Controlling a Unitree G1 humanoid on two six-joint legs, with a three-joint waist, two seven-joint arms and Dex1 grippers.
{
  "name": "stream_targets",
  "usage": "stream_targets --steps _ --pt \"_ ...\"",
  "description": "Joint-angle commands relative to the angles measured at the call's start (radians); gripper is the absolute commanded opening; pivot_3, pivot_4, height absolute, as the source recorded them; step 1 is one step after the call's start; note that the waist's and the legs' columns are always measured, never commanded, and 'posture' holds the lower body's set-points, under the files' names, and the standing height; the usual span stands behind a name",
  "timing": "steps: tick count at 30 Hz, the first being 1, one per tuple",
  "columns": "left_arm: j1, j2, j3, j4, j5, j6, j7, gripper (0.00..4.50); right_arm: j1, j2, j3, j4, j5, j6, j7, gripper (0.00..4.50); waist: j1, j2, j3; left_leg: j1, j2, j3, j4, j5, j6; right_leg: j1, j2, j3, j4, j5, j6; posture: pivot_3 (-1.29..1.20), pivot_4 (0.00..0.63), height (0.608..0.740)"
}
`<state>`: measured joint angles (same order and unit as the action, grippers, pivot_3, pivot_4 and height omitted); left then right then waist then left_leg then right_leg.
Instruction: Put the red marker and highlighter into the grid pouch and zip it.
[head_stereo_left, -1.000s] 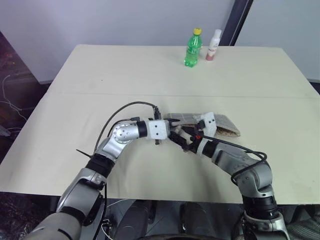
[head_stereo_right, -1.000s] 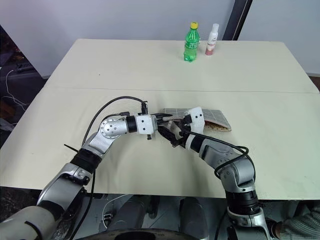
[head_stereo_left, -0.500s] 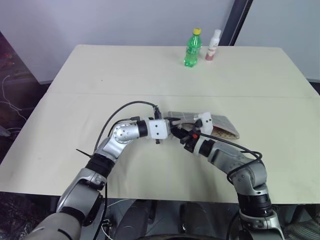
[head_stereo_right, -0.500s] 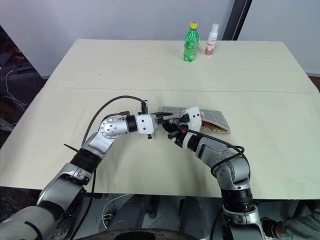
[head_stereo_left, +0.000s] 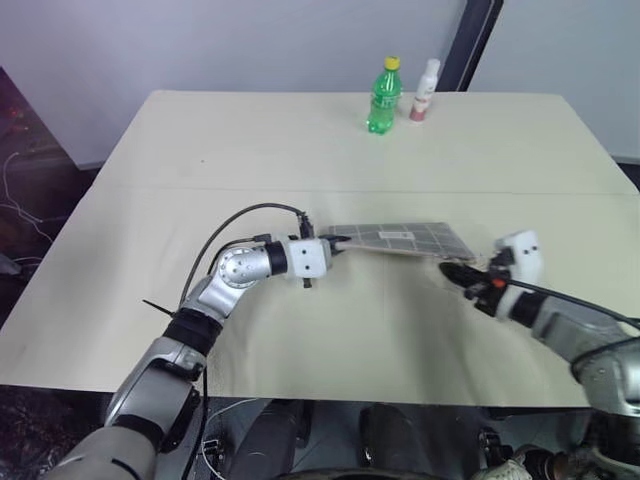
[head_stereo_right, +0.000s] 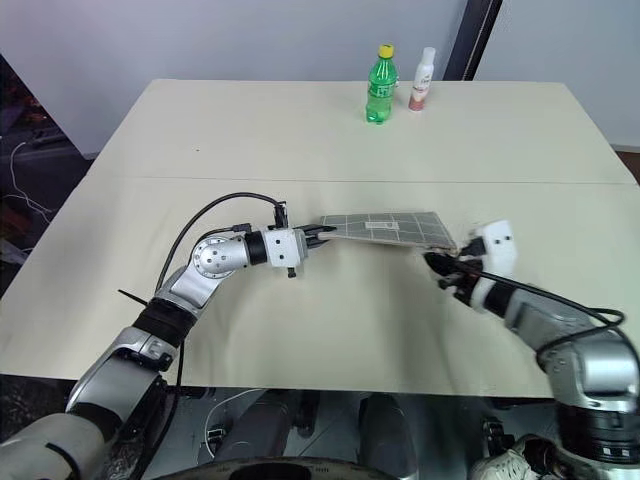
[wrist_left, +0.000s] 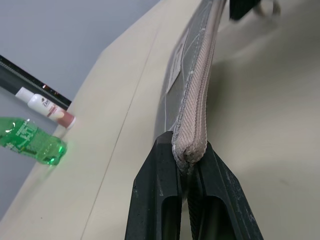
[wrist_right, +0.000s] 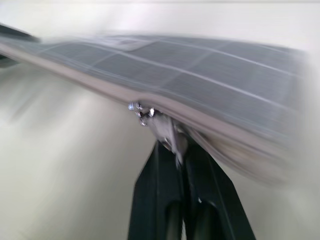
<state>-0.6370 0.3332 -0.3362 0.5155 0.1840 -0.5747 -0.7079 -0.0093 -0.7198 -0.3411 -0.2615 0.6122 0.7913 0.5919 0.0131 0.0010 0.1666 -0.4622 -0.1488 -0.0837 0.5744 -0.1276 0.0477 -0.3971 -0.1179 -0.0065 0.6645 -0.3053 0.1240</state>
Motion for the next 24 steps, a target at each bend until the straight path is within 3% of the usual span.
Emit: stream_targets --steps 1,3,6,11,13,19,24 --pt "-0.023 -0.001 0.062 0.024 -0.123 0.086 -0.072 0.0 0.031 -0.034 -0.05 0.015 -0.032 -0.048 0.025 0.03 -0.003 0.0 0.0 0.0 0.0 0.0 0.0 0.0 0.0 0.0 0.0 0.0 0.0 0.0 0.0 0.0 0.15 0.74" --pt "-0.016 -0.007 0.066 0.011 -0.191 0.133 -0.145 0.78 0.038 -0.022 -0.042 -0.024 -0.006 -0.034 0.032 0.0 -0.004 0.0 0.0 0.0 0.0 0.0 0.001 0.0 0.0 0.001 0.0 0.0 0.0 0.0 0.001 0.0 0.15 0.74" --pt "0.004 0.001 0.065 -0.017 -0.216 0.153 -0.185 2.05 0.063 -0.013 -0.03 -0.076 -0.007 -0.084 0.066 0.91 -0.005 0.0 0.0 0.0 0.001 -0.001 0.001 0.0 0.0 0.001 0.001 0.0 0.0 0.0 0.0 0.0 0.15 0.74" --pt "0.065 0.053 0.128 -0.123 -0.309 0.258 -0.236 4.5 0.229 -0.092 -0.098 -0.151 0.024 -0.11 0.238 3.55 0.002 0.0 0.0 0.0 0.0 -0.001 0.002 0.0 0.001 0.002 0.0 -0.001 -0.001 0.001 0.002 0.0 0.15 0.74" --pt "0.108 0.085 0.181 -0.2 -0.38 0.349 -0.247 4.5 0.317 -0.157 -0.156 -0.171 0.028 -0.119 0.343 4.47 -0.001 0.0 0.0 0.0 0.0 -0.001 0.002 0.0 0.001 0.003 0.0 -0.001 -0.002 0.001 0.002 0.0 0.15 0.74" --pt "0.237 0.16 0.309 -0.375 -0.524 0.594 -0.232 4.5 0.379 -0.199 -0.256 -0.16 -0.001 -0.206 0.441 4.47 -0.009 0.0 0.0 0.002 0.002 -0.001 0.002 -0.001 0.001 0.006 0.001 0.0 -0.002 -0.001 -0.001 0.0 0.15 0.74" --pt "0.312 0.213 0.379 -0.441 -0.518 0.666 -0.172 4.5 0.311 -0.137 -0.226 -0.055 -0.131 -0.417 0.376 4.47 -0.009 0.0 0.0 0.001 0.002 0.0 0.002 -0.001 0.001 0.005 0.0 0.0 -0.003 -0.002 -0.002 0.0 0.15 0.74"
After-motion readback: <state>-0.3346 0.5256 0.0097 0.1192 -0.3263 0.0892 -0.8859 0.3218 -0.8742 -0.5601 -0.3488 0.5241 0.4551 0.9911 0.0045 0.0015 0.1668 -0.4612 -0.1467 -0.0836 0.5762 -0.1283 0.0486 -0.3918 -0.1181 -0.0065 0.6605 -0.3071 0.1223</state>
